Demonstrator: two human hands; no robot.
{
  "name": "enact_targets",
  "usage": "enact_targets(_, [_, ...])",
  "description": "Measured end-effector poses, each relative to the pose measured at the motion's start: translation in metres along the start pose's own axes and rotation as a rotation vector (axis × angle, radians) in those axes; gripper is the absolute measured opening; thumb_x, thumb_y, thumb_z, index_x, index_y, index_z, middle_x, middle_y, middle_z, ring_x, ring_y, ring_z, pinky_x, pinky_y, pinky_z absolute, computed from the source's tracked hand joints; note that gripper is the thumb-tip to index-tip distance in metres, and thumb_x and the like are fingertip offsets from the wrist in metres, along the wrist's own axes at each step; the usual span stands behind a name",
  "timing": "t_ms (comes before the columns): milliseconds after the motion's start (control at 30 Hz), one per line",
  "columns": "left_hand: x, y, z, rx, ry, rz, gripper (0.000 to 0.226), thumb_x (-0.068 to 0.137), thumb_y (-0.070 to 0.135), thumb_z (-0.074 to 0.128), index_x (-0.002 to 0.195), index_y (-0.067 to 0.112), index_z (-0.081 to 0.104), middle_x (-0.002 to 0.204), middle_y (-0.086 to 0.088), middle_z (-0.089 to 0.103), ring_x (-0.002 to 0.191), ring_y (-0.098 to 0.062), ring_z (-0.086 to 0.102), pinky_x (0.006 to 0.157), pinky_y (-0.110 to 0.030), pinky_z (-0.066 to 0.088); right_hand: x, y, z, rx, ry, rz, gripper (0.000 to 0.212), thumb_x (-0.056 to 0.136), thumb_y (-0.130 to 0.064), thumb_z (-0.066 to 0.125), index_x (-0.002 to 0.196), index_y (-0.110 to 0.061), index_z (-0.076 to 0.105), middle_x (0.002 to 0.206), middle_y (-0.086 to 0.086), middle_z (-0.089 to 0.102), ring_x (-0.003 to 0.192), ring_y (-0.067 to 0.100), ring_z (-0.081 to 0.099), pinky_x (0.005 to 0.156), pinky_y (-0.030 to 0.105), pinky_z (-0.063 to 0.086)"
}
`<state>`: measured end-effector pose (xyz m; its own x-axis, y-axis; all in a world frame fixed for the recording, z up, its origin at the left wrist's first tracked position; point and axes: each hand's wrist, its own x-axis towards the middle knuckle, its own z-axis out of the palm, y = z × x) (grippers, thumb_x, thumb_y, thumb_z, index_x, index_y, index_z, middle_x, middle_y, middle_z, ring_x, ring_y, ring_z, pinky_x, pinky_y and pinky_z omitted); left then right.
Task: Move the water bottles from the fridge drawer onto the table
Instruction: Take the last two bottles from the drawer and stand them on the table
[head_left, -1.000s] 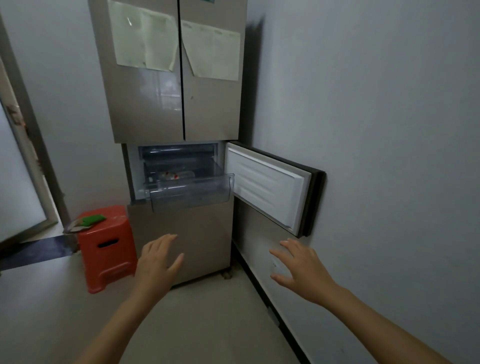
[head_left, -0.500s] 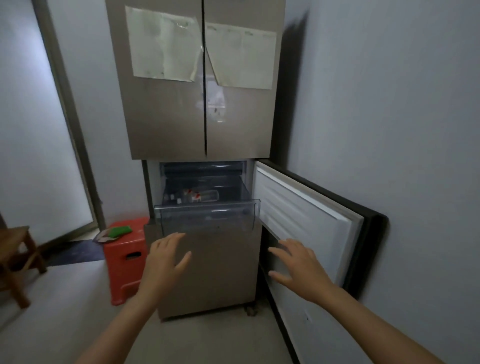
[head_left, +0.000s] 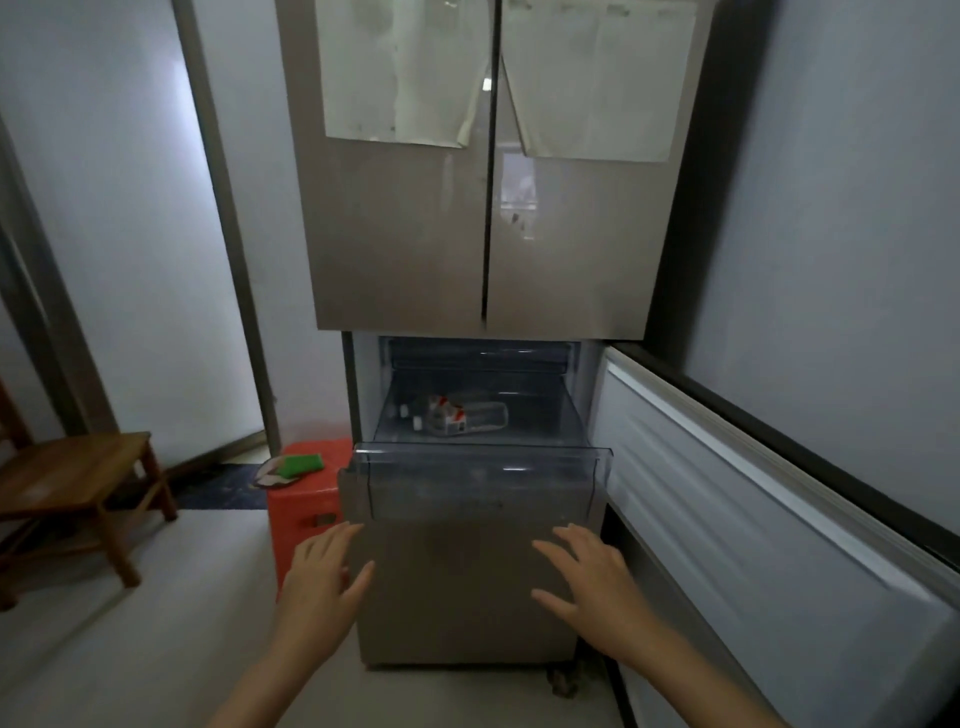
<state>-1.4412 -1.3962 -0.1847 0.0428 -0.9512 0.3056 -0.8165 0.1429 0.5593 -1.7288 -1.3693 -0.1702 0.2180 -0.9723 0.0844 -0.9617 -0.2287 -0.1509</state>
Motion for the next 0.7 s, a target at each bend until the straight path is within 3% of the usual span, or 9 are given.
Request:
enact_targets(100, [0.046, -0.012, 0.015, -0.066, -0.007, 0.000, 0.042, 0.082, 0.018, 0.065, 0.122, 0.012, 0.055, 0.127, -0.008, 0.057, 0.120, -0.026, 0.046, 0.102, -0.039, 0.037, 0.051, -0.003, -0.002, -0.006, -0.016, 0.038, 0.077, 0.070, -0.066, 0.016, 0.127, -0.028, 0.052, 0.135, 0.004, 0.048, 0.128, 0.028, 0.045, 0.097, 0.047, 0.041])
enact_targets(133, [0.064, -0.016, 0.019, -0.090, -0.008, 0.011, 0.042, 0.082, 0.018, 0.065, 0.122, 0.014, 0.055, 0.127, -0.007, 0.056, 0.121, -0.024, 0.046, 0.103, -0.040, 0.037, 0.071, -0.001, -0.003, -0.008, -0.034, 0.049, 0.077, 0.070, -0.066, 0.016, 0.126, -0.028, 0.053, 0.134, 0.005, 0.049, 0.127, 0.028, 0.046, 0.096, 0.047, 0.041])
enact_targets(200, [0.095, -0.017, 0.024, -0.118, 0.007, 0.011, 0.044, 0.084, 0.020, 0.062, 0.126, 0.016, 0.051, 0.131, -0.005, 0.052, 0.124, -0.022, 0.042, 0.105, -0.038, 0.035, 0.105, 0.004, -0.004, -0.042, -0.031, 0.018, 0.087, 0.068, -0.071, 0.008, 0.135, -0.027, 0.042, 0.145, 0.004, 0.036, 0.138, 0.027, 0.028, 0.107, 0.046, 0.028])
enact_targets(300, [0.137, -0.020, 0.032, -0.142, -0.005, 0.029, 0.047, 0.087, 0.023, 0.058, 0.132, 0.018, 0.044, 0.138, -0.003, 0.045, 0.131, -0.018, 0.034, 0.108, -0.036, 0.030, 0.147, 0.006, -0.017, 0.025, -0.082, 0.149, 0.081, 0.081, -0.071, 0.004, 0.121, -0.025, 0.058, 0.127, 0.006, 0.057, 0.120, 0.029, 0.053, 0.090, 0.045, 0.046])
enact_targets(333, [0.156, -0.024, 0.035, -0.150, -0.007, 0.048, 0.047, 0.088, 0.024, 0.057, 0.133, 0.018, 0.043, 0.139, -0.002, 0.043, 0.132, -0.017, 0.032, 0.109, -0.035, 0.028, 0.165, 0.008, -0.016, 0.013, -0.083, 0.148, 0.085, 0.077, -0.074, 0.003, 0.124, -0.026, 0.055, 0.131, 0.006, 0.053, 0.124, 0.028, 0.049, 0.094, 0.045, 0.044])
enact_targets(433, [0.193, -0.030, 0.042, -0.159, -0.028, 0.070, 0.047, 0.089, 0.023, 0.056, 0.134, 0.018, 0.042, 0.141, -0.001, 0.041, 0.134, -0.016, 0.030, 0.110, -0.034, 0.027, 0.199, 0.020, -0.001, -0.013, 0.024, 0.081, 0.119, 0.048, -0.088, -0.016, 0.143, -0.030, 0.025, 0.152, -0.002, 0.018, 0.142, 0.017, 0.010, 0.113, 0.036, 0.015])
enact_targets(533, [0.220, -0.037, 0.057, -0.136, -0.064, 0.083, 0.046, 0.088, 0.024, 0.056, 0.132, 0.014, 0.045, 0.139, -0.004, 0.044, 0.132, -0.019, 0.032, 0.109, -0.036, 0.028, 0.219, 0.026, 0.011, 0.014, 0.010, 0.110, 0.108, 0.052, -0.083, -0.007, 0.144, -0.031, 0.021, 0.153, -0.004, 0.014, 0.142, 0.013, 0.007, 0.114, 0.033, 0.011])
enact_targets(700, [0.257, -0.037, 0.087, -0.077, -0.111, 0.087, 0.045, 0.089, 0.026, 0.056, 0.131, 0.013, 0.047, 0.138, -0.005, 0.045, 0.131, -0.021, 0.034, 0.108, -0.035, 0.029, 0.251, 0.049, 0.017, 0.057, -0.050, 0.116, 0.117, 0.048, -0.090, -0.012, 0.143, -0.031, 0.023, 0.152, -0.004, 0.016, 0.142, 0.014, 0.009, 0.113, 0.033, 0.012])
